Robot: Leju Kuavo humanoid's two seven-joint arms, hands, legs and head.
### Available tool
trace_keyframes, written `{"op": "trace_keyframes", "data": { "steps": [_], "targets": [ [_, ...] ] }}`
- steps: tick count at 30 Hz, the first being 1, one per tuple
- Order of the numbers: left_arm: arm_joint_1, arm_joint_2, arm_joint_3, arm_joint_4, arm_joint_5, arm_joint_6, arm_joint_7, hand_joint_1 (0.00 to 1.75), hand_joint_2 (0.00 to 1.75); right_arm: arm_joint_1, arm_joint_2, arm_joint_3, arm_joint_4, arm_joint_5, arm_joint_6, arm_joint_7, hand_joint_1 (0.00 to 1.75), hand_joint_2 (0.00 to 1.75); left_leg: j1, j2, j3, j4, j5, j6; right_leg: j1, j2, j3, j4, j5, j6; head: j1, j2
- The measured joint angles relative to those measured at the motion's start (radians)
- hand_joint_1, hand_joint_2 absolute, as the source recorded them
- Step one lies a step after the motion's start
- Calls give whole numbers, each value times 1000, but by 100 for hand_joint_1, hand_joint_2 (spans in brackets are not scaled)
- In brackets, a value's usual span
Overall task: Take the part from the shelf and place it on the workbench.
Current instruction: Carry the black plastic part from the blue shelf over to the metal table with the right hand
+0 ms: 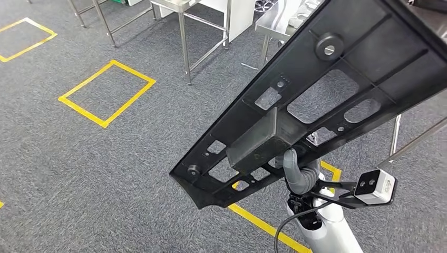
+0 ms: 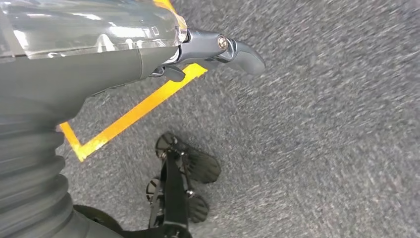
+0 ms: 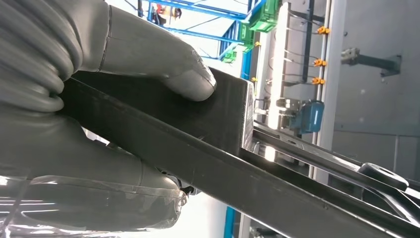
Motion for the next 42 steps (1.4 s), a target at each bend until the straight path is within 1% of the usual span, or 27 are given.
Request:
{"op": "trace_keyframes", "data": {
  "steps": [2, 3, 4, 5, 6, 8, 10, 13, 15, 17, 18, 19, 20, 21, 22, 24, 26, 28, 30, 32, 34, 35, 36, 37, 39, 41, 42],
  "targets": [
    [2, 1, 0, 0, 0, 0, -1, 0, 175, 0, 0, 0, 1, 0, 2, -1, 175, 175, -3, 17, -1, -2, 1, 8, -1, -36, -53, 117, -64, 6, 0, 0],
    [4, 2, 0, 0, 0, 0, -1, 0, 175, 0, 0, 0, 1, 0, 2, -1, 175, 175, -4, 26, -2, -2, 1, 9, -2, -40, -82, 179, -89, 8, 0, 0],
    [4, 3, 0, 0, 0, 0, 1, 0, 175, 1, 0, 0, 2, 0, 2, -1, 175, 175, -5, 36, -2, -1, 0, 10, -3, -42, -101, 219, -98, 9, 0, 0],
    [5, 3, 0, 0, 0, -1, 3, 0, 175, 2, 0, 0, 2, -1, 2, -1, 175, 175, -6, 45, -2, -1, 0, 10, -4, -43, -101, 223, -89, 9, 0, 0],
    [4, 3, 0, 0, 0, -2, 6, 0, 175, 2, -1, 0, 2, -2, 2, -1, 175, 175, -7, 53, -1, -1, -1, 9, -4, -46, -82, 187, -63, 7, 0, 0],
    [3, 3, 0, 0, 0, -5, 14, 0, 175, -1, -3, -2, 2, -6, 3, -1, 175, 175, -10, 69, 4, 0, -4, 6, 1, -73, -9, 50, -3, -2, 0, 0],
    [2, 3, 0, 0, 0, -7, 21, 0, 175, -5, -4, -4, 2, -13, 5, -1, 175, 175, -14, 83, 6, 1, -8, -2, 11, -98, 35, -40, 21, -14, 0, 0],
    [0, 2, 0, 0, 0, -5, 28, 0, 175, -5, -5, -6, 2, -18, 10, -1, 175, 175, -15, 101, 10, 2, -14, -17, 12, -81, 37, -56, 24, -26, 0, 0],
    [-2, 2, 0, 0, 0, -1, 29, 0, 175, -5, -5, -6, 1, -20, 15, -1, 175, 175, -13, 75, 0, 36, -41, -27, 4, -66, 42, -65, 29, -36, 0, 0],
    [-2, 3, 0, 0, 0, 3, 29, 0, 175, -5, -4, -6, 1, -21, 19, -1, 175, 175, -11, 37, -51, 150, -104, -34, 0, -51, 44, -68, 32, -42, 0, 0],
    [-1, 3, 0, 0, 0, 4, 30, 0, 175, -5, -4, -6, 1, -21, 20, -1, 175, 175, -10, 30, -85, 221, -133, -37, 0, -42, 43, -67, 32, -43, 0, 0],
    [0, 3, 0, 0, 0, 4, 30, 0, 175, -4, -4, -6, 1, -21, 20, -1, 175, 175, -9, 28, -112, 275, -148, -39, 0, -32, 42, -67, 32, -43, 0, 0],
    [1, 3, 0, 0, 0, 4, 30, 0, 175, -4, -4, -6, 1, -21, 19, 0, 175, 175, -8, 27, -123, 294, -144, -40, 0, -21, 42, -66, 32, -43, 0, 0],
    [2, 3, 0, 0, 0, 2, 29, 0, 175, -4, -4, -6, 1, -21, 19, 0, 175, 175, -6, 26, -113, 269, -119, -40, 0, -10, 43, -64, 32, -43, 0, 0],
    [3, 4, 0, 0, 0, 0, 28, 0, 175, -4, -4, -6, 1, -21, 18, 1, 175, 175, -4, 19, -87, 209, -80, -39, 0, 1, 44, -62, 31, -41, 0, 0],
    [4, 5, 0, 0, 0, -6, 24, 0, 175, -5, -4, -6, 0, -21, 15, 1, 175, 175, 2, -22, -26, 73, -22, -36, -1, 21, 40, -53, 28, -33, 0, 0],
    [4, 5, 0, 0, 0, -11, 20, 0, 175, -6, -4, -7, -1, -21, 14, 2, 175, 175, 4, -52, -3, 16, -11, -29, -2, 38, 30, -48, 30, -21, 0, 0],
    [2, 5, 0, 0, 0, -14, 17, 0, 175, -5, -5, -9, -2, -20, 14, 2, 175, 175, 2, -38, -3, 10, -8, -18, -4, 51, 24, -49, 34, -7, 0, 0],
    [-1, 5, 0, 0, 0, -16, 14, 0, 175, -4, -6, -13, -4, -20, 14, 2, 175, 175, 5, -17, 1, 1, -2, -4, -2, 18, 11, -25, 16, 2, 0, 0],
    [0, 5, 0, 0, 0, -17, 13, 0, 175, -4, -7, -15, -6, -21, 14, 1, 175, 175, 4, 6, 2, -4, 1, 6, -1, -31, -36, 74, -41, 8, 0, 0],
    [3, 6, 1, 0, 0, -19, 13, 0, 175, -3, -7, -15, -6, -21, 15, 1, 175, 175, 2, 29, 1, -4, -1, 9, -4, -41, -98, 202, -92, 13, 0, 0],
    [3, 6, 1, 0, 0, -21, 14, 0, 175, -2, -7, -15, -6, -21, 16, 1, 175, 175, 2, 40, 1, -4, -1, 9, -6, -42, -112, 231, -95, 14, 0, 0],
    [3, 6, 2, 0, 0, -21, 15, 0, 175, -2, -7, -15, -6, -21, 16, 1, 175, 175, 2, 50, 2, -3, -2, 8, -7, -45, -106, 220, -79, 15, 0, 0],
    [2, 6, 4, 0, 0, -22, 16, 0, 175, -3, -7, -15, -6, -21, 17, 1, 175, 175, 2, 59, 4, -3, -4, 7, -7, -52, -77, 168, -47, 13, 0, 0],
    [0, 6, 6, 0, 0, -25, 20, 0, 175, -8, -7, -15, -6, -22, 17, 1, 175, 175, -2, 75, 9, -2, -9, 0, 0, -93, 0, 23, 10, 3, 0, 0],
    [0, 5, 7, 0, 0, -28, 25, 0, 175, -15, -7, -15, -6, -23, 17, 2, 175, 175, -7, 89, 12, -1, -13, -10, 9, -121, 36, -51, 27, -8, 0, 0],
    [-1, 4, 7, 0, 0, -29, 27, 0, 175, -17, -7, -15, -6, -24, 17, 2, 175, 175, -9, 98, 14, -2, -15, -15, 13, -118, 36, -57, 25, -13, 0, 0]
  ]
}}
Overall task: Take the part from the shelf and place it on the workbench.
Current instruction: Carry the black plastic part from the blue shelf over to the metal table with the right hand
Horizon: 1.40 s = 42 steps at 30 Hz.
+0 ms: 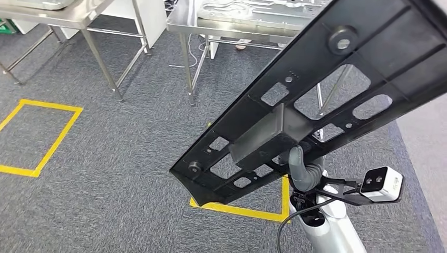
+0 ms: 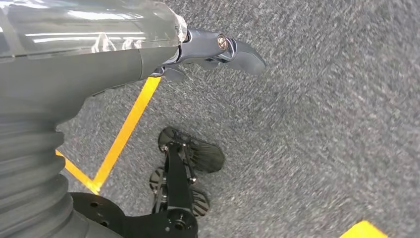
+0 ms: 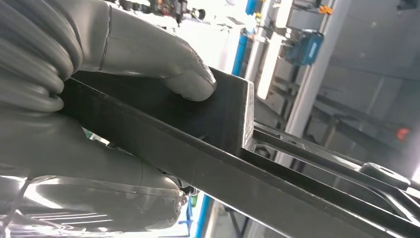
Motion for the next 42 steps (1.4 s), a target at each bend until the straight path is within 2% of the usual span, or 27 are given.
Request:
{"op": "trace_keyframes", "data": {
  "steps": [2, 3, 4, 6, 8, 9, 10, 11, 13, 15, 16, 17, 19, 21, 22, 23, 24, 25, 27, 29, 32, 34, 37, 38, 39, 40, 42],
  "targets": [
    [-2, 0, 0, 0, 0, -1, 2, 0, 175, -1, 0, 0, 0, -1, 0, 0, 175, 175, 1, 8, 4, 2, -7, -11, -4, 22, 0, -5, 5, -10, 0, 0],
    [-2, 0, 0, 0, 0, -1, 3, 0, 175, -2, 0, 0, 0, -2, 0, 0, 175, 175, 2, -3, -1, 19, -20, -16, -7, 31, 2, -8, 7, -16, 0, 0],
    [-2, 0, 1, 0, 0, -2, 4, 0, 175, -3, 0, 0, 0, -2, 0, 0, 175, 175, 4, -22, -16, 56, -44, -20, -11, 40, 4, -11, 10, -21, 0, 0],
    [-1, 1, 1, 0, 0, -3, 6, 0, 175, -4, 0, 0, 1, -3, 0, 0, 175, 175, 7, -60, -77, 187, -110, -25, -13, 59, 4, -12, 11, -27, 0, 0],
    [1, 1, 1, 0, -1, -3, 10, 0, 175, -1, 0, 0, 4, -3, 0, -1, 175, 175, 7, -70, -130, 290, -138, -29, -13, 83, 4, -11, 11, -28, 0, 0],
    [3, 1, 1, 0, -1, -3, 12, 0, 175, 1, 0, 0, 5, -3, 0, -3, 175, 175, 7, -71, -134, 290, -122, -29, -13, 96, 5, -10, 11, -28, 0, 0],
    [3, 1, 1, 0, -1, -3, 13, 0, 175, 4, 0, 0, 6, -3, 0, -7, 175, 175, 8, -73, -118, 247, -88, -28, -13, 108, 6, -8, 10, -26, 0, 0],
    [4, 2, 1, 0, 0, -3, 14, 0, 175, 6, 0, 0, 7, -2, 1, -12, 175, 175, 10, -84, -89, 176, -45, -26, -14, 120, 6, -5, 8, -24, 0, 0],
    [5, 3, 2, 0, 0, -4, 14, 0, 175, 11, 0, 0, 8, 0, 2, -24, 175, 175, 13, -120, -36, 52, 4, -20, -12, 141, 1, 4, 5, -15, 0, 0],
    [5, 3, 2, 0, 0, -5, 14, 0, 175, 17, 0, 0, 8, 8, 3, -34, 175, 175, 11, -137, -22, 17, 6, -10, -13, 158, -7, 8, 6, -3, 0, 0],
    [4, 3, 2, 0, 0, -6, 14, 0, 175, 21, 0, -2, 8, 15, 2, -38, 175, 175, 12, -130, -21, 15, 8, -4, -15, 165, -9, 6, 8, 3, 0, 0],
    [3, 2, 2, 0, 0, -8, 14, 0, 175, 26, 0, -4, 8, 23, 1, -42, 175, 175, 13, -122, -20, 11, 11, 2, -16, 161, -10, 8, 7, 8, 0, 0],
    [2, 2, 3, 0, 0, -13, 13, 0, 175, 32, 0, -9, 6, 41, -3, -47, 175, 175, 16, -107, -16, 2, 16, 16, -14, 123, -29, 48, -21, 18, 0, 0],
    [5, 2, 4, 0, 0, -18, 13, 0, 175, 39, -1, -14, 3, 57, -9, -49, 175, 175, 15, -93, -16, -1, 18, 23, -16, 83, -83, 163, -84, 24, 0, 0],
    [6, 2, 4, 0, 0, -21, 13, 0, 175, 44, -1, -15, 3, 64, -12, -49, 175, 175, 14, -88, -17, 0, 17, 24, -18, 78, -115, 229, -111, 27, 0, 0],
    [7, 2, 4, 0, 0, -23, 15, 0, 175, 50, -1, -16, 2, 69, -14, -49, 175, 175, 14, -82, -18, 0, 17, 24, -20, 76, -136, 273, -122, 29, 0, 0],
    [8, 2, 4, 0, 0, -26, 17, 0, 175, 55, -1, -16, 1, 74, -16, -49, 175, 175, 14, -78, -17, 0, 17, 24, -22, 75, -139, 282, -115, 30, 0, 0],
    [8, 2, 4, 0, 0, -30, 19, 0, 175, 58, -1, -17, -1, 78, -17, -49, 175, 175, 14, -75, -16, 0, 16, 23, -23, 74, -122, 250, -90, 30, 0, 0],
    [7, 2, 4, 0, 0, -37, 22, 0, 175, 61, -1, -18, -8, 86, -19, -48, 175, 175, 13, -72, -13, 1, 14, 18, -22, 66, -49, 111, -29, 25, 0, 0],
    [6, 2, 4, 0, 0, -43, 24, 0, 175, 62, -1, -19, -17, 91, -19, -49, 175, 175, 10, -71, -12, 2, 12, 9, -16, 59, 0, 15, -2, 15, 0, 0],
    [5, 2, 4, 0, 0, -48, 26, 0, 175, 68, -1, -21, -27, 95, -20, -49, 175, 175, 8, -69, -12, 1, 9, -10, -12, 63, 5, 0, -1, -1, 0, 0],
    [4, 3, 4, 0, 0, -49, 26, 0, 175, 71, -1, -22, -33, 97, -21, -49, 175, 175, 10, -69, -24, 34, -15, -20, -17, 65, 8, -7, 2, -14, 0, 0],
    [5, 3, 4, 0, 0, -50, 27, 0, 175, 74, -1, -22, -36, 99, -20, -49, 175, 175, 11, -71, -107, 215, -106, -28, -17, 66, 11, -10, 1, -25, 0, 0],
    [6, 3, 4, 0, 0, -50, 27, 0, 175, 75, -1, -22, -36, 99, -20, -48, 175, 175, 11, -71, -134, 270, -123, -29, -15, 68, 11, -9, 0, -26, 0, 0],
    [7, 3, 4, 0, 0, -50, 28, 0, 175, 77, -1, -22, -36, 99, -20, -48, 175, 175, 11, -71, -145, 289, -119, -29, -13, 69, 12, -9, -1, -27, 0, 0],
    [7, 3, 4, 0, 0, -50, 28, 0, 175, 78, -1, -22, -36, 99, -20, -48, 175, 175, 11, -72, -136, 267, -95, -27, -12, 71, 15, -8, -2, -27, 0, 0],
    [7, 4, 5, 0, 0, -50, 28, 0, 175, 78, -1, -22, -36, 99, -19, -49, 175, 175, 10, -73, -76, 134, -23, -18, -11, 75, 20, -6, -6, -24, 0, 0]
  ]
}}
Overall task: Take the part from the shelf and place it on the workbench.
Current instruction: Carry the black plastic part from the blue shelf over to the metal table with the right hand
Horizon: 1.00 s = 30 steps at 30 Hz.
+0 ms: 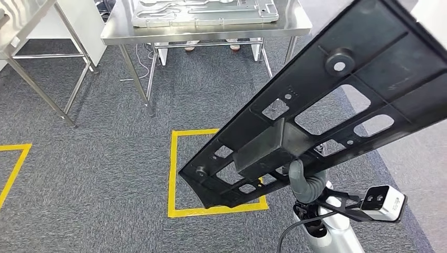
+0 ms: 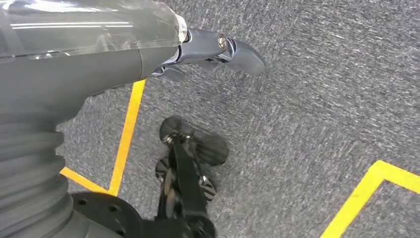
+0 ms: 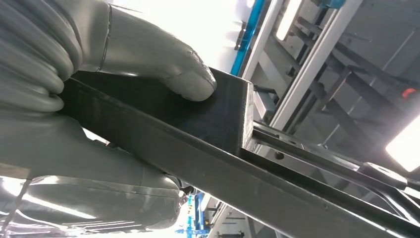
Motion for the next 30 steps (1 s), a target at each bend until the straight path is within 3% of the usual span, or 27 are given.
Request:
{"op": "trace_keyframes", "data": {
  "steps": [2, 5, 7, 9, 11, 12, 13, 15, 17, 18, 22, 24, 26, 27, 28, 30],
  "targets": [
    [0, 2, 0, 0, 0, 0, 0, 0, 175, 1, 0, -1, 0, 1, 1, -3, 175, 175, -4, -3, 49, -106, 35, 10, 3, 2, 0, 4, -4, 7, 0, 0],
    [-1, 4, 0, 0, 0, 0, -4, 0, 175, 4, 0, -2, 0, 6, 5, -7, 175, 175, -8, -3, 59, -131, 36, 23, 4, 3, -2, 4, -5, 23, 0, 0],
    [-1, 3, 1, 0, 0, 0, -6, 0, 175, 6, 0, -6, -1, 7, 6, -8, 175, 175, -4, -2, 64, -138, 39, 33, 2, 2, -10, 27, -22, 33, 0, 0],
    [-2, 3, 1, 0, 0, -1, -7, 0, 175, 8, 0, -10, -3, 8, 6, -9, 175, 175, -1, 0, 67, -142, 38, 42, -2, 0, -56, 122, -72, 42, 0, 0],
    [-2, 4, 1, 0, 0, -2, -8, 0, 175, 12, 0, -12, -3, 8, 6, -9, 175, 175, -1, 0, 68, -142, 35, 45, -6, -1, -128, 252, -119, 48, 0, 0],
    [-1, 4, 1, 0, 0, -2, -8, 0, 175, 14, 0, -13, -3, 8, 6, -9, 175, 175, -1, 0, 71, -142, 33, 45, -8, -2, -150, 284, -118, 50, 0, 0],
    [-1, 4, 1, 0, 0, -3, -8, 0, 175, 15, 0, -15, -3, 8, 6, -9, 175, 175, -1, 0, 74, -141, 30, 44, -11, -3, -152, 277, -97, 52, 0, 0],
    [-1, 4, 1, 0, 0, -3, -8, 0, 175, 16, 0, -18, -5, 8, 5, -8, 175, 175, 0, -1, 87, -140, 20, 38, -16, -8, -104, 160, -18, 51, 0, 0],
    [-1, 4, 1, 0, 0, -3, -9, 0, 175, 16, 0, -20, -8, 8, 5, -6, 175, 175, -3, -1, 93, -138, 9, 27, -13, -12, -53, 48, 22, 46, 0, 0],
    [-2, 4, 1, 0, 0, -3, -9, 0, 175, 16, 1, -21, -10, 8, 5, -6, 175, 175, -5, 0, 95, -139, 4, 21, -11, -13, -42, 23, 21, 41, 0, 0],
    [-7, 5, 1, 0, 0, -6, -10, 0, 175, 18, 2, -25, -17, 8, 5, -2, 175, 175, -3, 3, 101, -124, -18, -3, -9, -6, -24, 10, 2, 13, 0, 0],
    [-8, 6, 1, 0, 0, -6, -12, 0, 175, 19, 3, -26, -20, 8, 5, -1, 175, 175, -1, 2, 54, -28, -58, -9, -10, -7, -7, 6, -7, 0, 0, 0],
    [-7, 7, 1, 0, 0, -6, -12, 0, 175, 21, 4, -27, -20, 10, 4, -1, 175, 175, -1, 1, -34, 116, -105, -12, -6, -6, 8, 6, -20, -6, 0, 0],
    [-5, 7, 1, 0, 0, -6, -12, 0, 175, 23, 4, -27, -20, 10, 4, 0, 175, 175, -1, 1, -69, 162, -108, -12, -4, -5, 17, 6, -27, -7, 0, 0],
    [-3, 7, 1, 0, 0, -6, -12, 0, 175, 23, 5, -27, -20, 12, 3, 1, 175, 175, -2, 1, -86, 169, -88, -9, -2, -2, 28, 6, -35, -7, 0, 0],
    [0, 7, 1, 0, 0, -6, -12, 0, 175, 24, 7, -27, -21, 14, 2, 4, 175, 175, -5, 1, -65, 68, 6, 2, 2, 2, 55, 6, -54, -5, 0, 0]
  ]
}}
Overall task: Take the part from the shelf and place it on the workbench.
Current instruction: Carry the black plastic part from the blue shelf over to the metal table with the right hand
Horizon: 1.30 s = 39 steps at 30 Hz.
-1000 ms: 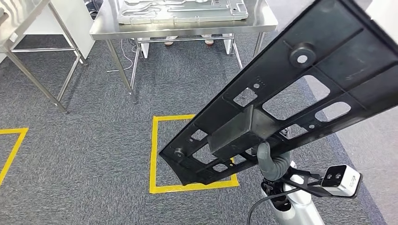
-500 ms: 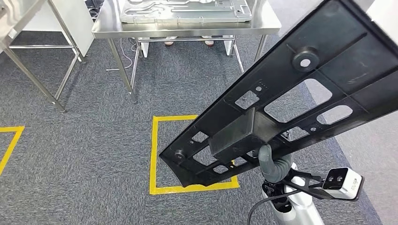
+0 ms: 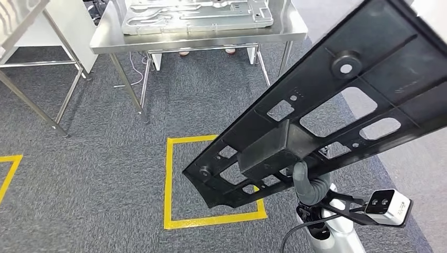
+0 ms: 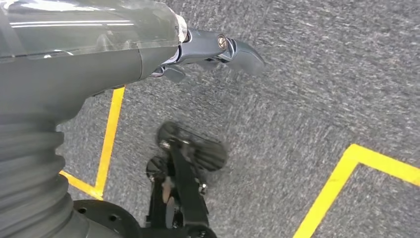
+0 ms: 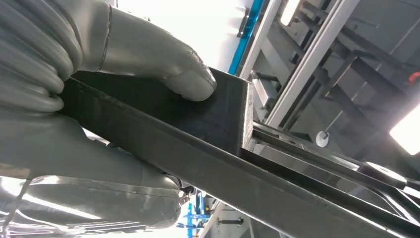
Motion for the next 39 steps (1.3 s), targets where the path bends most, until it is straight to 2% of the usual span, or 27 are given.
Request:
{"op": "trace_keyframes", "data": {
  "steps": [1, 2, 3, 6, 8, 9, 11, 12, 13, 14, 15, 16, 17, 18, 20, 22, 23, 25, 27, 28, 29, 31, 32, 33, 34, 37, 39],
  "targets": [
    [1, 1, 0, 0, 0, 0, 0, 0, 175, 0, 2, 0, -1, 2, -1, 1, 175, 175, -4, -1, 24, -65, 40, 9, 2, 1, 12, -1, -10, 3, 0, 0],
    [1, 2, 0, 0, 0, 0, 0, 0, 175, 0, 4, 0, -2, 3, -1, 2, 175, 175, -9, -2, 46, -123, 65, 16, 3, 2, 21, -1, -19, 7, 0, 0],
    [0, 3, 0, 0, -2, 0, 0, 0, 175, 0, 5, -1, -4, 4, -1, 3, 175, 175, -13, -3, 60, -157, 73, 22, 3, 3, 26, -3, -25, 12, 0, 0],
    [-2, 5, 0, 0, -8, 0, 0, 0, 175, 1, 7, -2, -8, 8, -1, 7, 175, 175, -15, -4, 77, -186, 62, 32, 0, 4, 35, -17, -32, 30, 0, 0],
    [-1, 4, 0, 0, -7, 0, 0, 0, 175, 0, 7, -6, -11, 8, -1, 8, 175, 175, -8, -5, 96, -206, 59, 40, -1, 1, 27, 11, -49, 43, 0, 0],
    [-1, 4, 0, 0, -7, 0, 0, 0, 175, 0, 7, -7, -12, 8, -1, 8, 175, 175, -5, -4, 105, -213, 57, 44, -2, 0, 1, 57, -65, 48, 0, 0],
    [-3, 4, 0, 0, -7, 1, 0, 0, 175, 2, 7, -8, -12, 8, 0, 8, 175, 175, -6, -4, 117, -216, 46, 50, -7, -2, -89, 192, -101, 57, 0, 0],
    [-3, 4, 0, 0, -7, 2, 0, 0, 175, 4, 7, -8, -11, 8, 0, 8, 175, 175, -5, -5, 125, -216, 40, 51, -10, -2, -132, 245, -104, 60, 0, 0],
    [-2, 4, 0, 0, -7, 2, 0, 0, 175, 5, 7, -8, -10, 8, 0, 8, 175, 175, -5, -6, 134, -216, 32, 50, -13, -3, -160, 265, -87, 62, 0, 0],
    [-1, 3, 0, 0, -7, 3, 0, 0, 175, 6, 7, -8, -9, 8, 0, 8, 175, 175, -4, -7, 146, -216, 23, 49, -15, -4, -168, 247, -50, 63, 0, 0],
    [1, 2, 0, 0, -7, 3, 0, 0, 175, 5, 7, -8, -9, 8, 0, 8, 175, 175, -4, -8, 160, -216, 13, 46, -17, -6, -158, 191, 5, 64, 0, 0],
    [1, 2, 0, 0, -7, 4, 0, 0, 175, 5, 7, -8, -9, 8, 0, 8, 175, 175, -3, -8, 170, -216, 4, 41, -18, -8, -139, 129, 51, 62, 0, 0],
    [1, 1, 0, 0, -7, 4, 0, 0, 175, 5, 7, -8, -8, 8, 0, 8, 175, 175, -4, -9, 178, -214, -5, 36, -16, -10, -120, 72, 81, 59, 0, 0],
    [-1, 1, 0, 0, -7, 4, 0, 0, 175, 4, 7, -8, -8, 8, 0, 9, 175, 175, -5, -9, 181, -213, -11, 30, -13, -12, -108, 34, 92, 53, 0, 0],
    [-3, 0, 0, 0, -7, 4, 0, 0, 175, 4, 9, -9, -7, 8, 0, 9, 175, 175, -7, -8, 181, -213, -19, 19, -7, -11, -102, 12, 78, 40, 0, 0],
    [-3, 0, 0, 0, -7, 4, 0, 0, 175, 3, 10, -9, -7, 8, 0, 9, 175, 175, -5, -5, 183, -208, -29, 9, -10, -9, -93, 4, 71, 27, 0, 0],
    [-4, 0, 0, 0, -7, 4, 0, 0, 175, 2, 12, -10, -7, 8, 1, 9, 175, 175, -4, -4, 175, -185, -41, 4, -12, -8, -85, -1, 68, 20, 0, 0],
    [-4, 0, 0, 0, -7, 4, 0, 0, 175, 0, 13, -10, -6, 8, 3, 9, 175, 175, -1, -4, 118, -72, -84, -5, -12, -10, -68, -7, 58, 10, 0, 0],
    [-3, 0, 0, 0, -7, 4, 0, 0, 175, -1, 13, -10, -4, 8, 3, 9, 175, 175, 0, -4, 33, 60, -118, -12, -10, -9, -55, -7, 46, 6, 0, 0],
    [-1, 0, 0, 0, -7, 4, 0, 0, 175, 0, 14, -10, -3, 8, 3, 9, 175, 175, 0, -4, 7, 86, -109, -13, -10, -8, -46, -6, 39, 6, 0, 0],
    [1, 0, 0, 0, -7, 4, 0, 0, 175, 0, 14, -10, -2, 8, 3, 10, 175, 175, 0, -4, 0, 72, -77, -12, -9, -6, -35, -6, 31, 6, 0, 0],
    [4, 0, 0, 0, -7, 4, -2, 0, 175, 0, 14, -10, -1, 7, 2, 10, 175, 175, 0, -4, 33, -49, 19, -6, -10, -4, -10, -6, 14, 11, 0, 0],
    [4, 0, 0, 0, -7, 5, -3, 0, 175, -1, 14, -10, -1, 6, 2, 10, 175, 175, -3, -4, 56, -109, 51, -1, -8, -3, -2, -6, 6, 15, 0, 0],
    [3, 0, 0, 1, -7, 5, -4, 0, 175, -1, 14, -10, -1, 6, 1, 10, 175, 175, -5, -5, 72, -152, 65, 6, -7, -3, 3, -6, 0, 20, 0, 0],
    [2, 0, 0, 1, -9, 6, -5, 0, 175, -2, 14, -10, -2, 5, 0, 11, 175, 175, -8, -5, 80, -171, 62, 12, -6, -3, 3, -6, -4, 25, 0, 0],
    [0, 0, 0, 1, -13, 6, -7, 0, 175, -3, 14, -10, -3, 5, -1, 12, 175, 175, -6, -6, 88, -186, 49, 30, -5, -4, 5, -6, -13, 42, 0, 0],
    [0, 0, 0, 0, -13, 6, -7, 0, 175, -4, 14, -10, -6, 4, 0, 12, 175, 175, -2, -6, 99, -195, 46, 41, -6, -5, -18, 48, -41, 51, 0, 0]
  ]
}}
